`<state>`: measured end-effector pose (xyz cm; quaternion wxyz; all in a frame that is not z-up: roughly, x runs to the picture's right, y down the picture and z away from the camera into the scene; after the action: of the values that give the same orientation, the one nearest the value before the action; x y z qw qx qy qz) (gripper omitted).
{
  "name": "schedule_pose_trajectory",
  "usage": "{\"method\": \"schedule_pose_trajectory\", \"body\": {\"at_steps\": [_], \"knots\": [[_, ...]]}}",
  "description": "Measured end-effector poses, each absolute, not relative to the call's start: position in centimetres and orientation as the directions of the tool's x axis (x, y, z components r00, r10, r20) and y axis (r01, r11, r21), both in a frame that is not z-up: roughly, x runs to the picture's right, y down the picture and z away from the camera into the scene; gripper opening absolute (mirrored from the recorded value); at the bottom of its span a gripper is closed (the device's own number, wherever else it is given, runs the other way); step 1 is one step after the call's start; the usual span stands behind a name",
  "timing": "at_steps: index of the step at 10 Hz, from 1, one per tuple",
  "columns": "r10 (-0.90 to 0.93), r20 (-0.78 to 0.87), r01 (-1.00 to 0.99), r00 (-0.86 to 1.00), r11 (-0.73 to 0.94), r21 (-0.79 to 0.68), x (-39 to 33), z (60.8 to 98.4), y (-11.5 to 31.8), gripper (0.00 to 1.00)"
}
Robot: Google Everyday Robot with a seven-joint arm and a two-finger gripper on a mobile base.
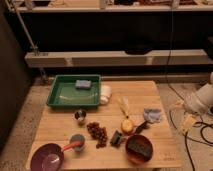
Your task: Wipe tray with sponge
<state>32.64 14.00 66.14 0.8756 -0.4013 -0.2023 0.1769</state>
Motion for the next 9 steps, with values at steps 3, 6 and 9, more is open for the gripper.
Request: {"method": "schedule_pose_trajectory", "body": {"at_steps": [3, 6, 9], "knots": [[0.407, 0.26, -0.096, 0.876, 0.674, -0.732, 29.5, 66.2, 11.2, 0.8], [0.344, 0.321, -0.033, 0.883, 0.727, -0.686, 26.6, 66.0, 9.2, 0.8], [0.213, 0.416, 0.089, 0.884, 0.797, -0.597, 19.9, 66.5, 6.9, 0.8]]}}
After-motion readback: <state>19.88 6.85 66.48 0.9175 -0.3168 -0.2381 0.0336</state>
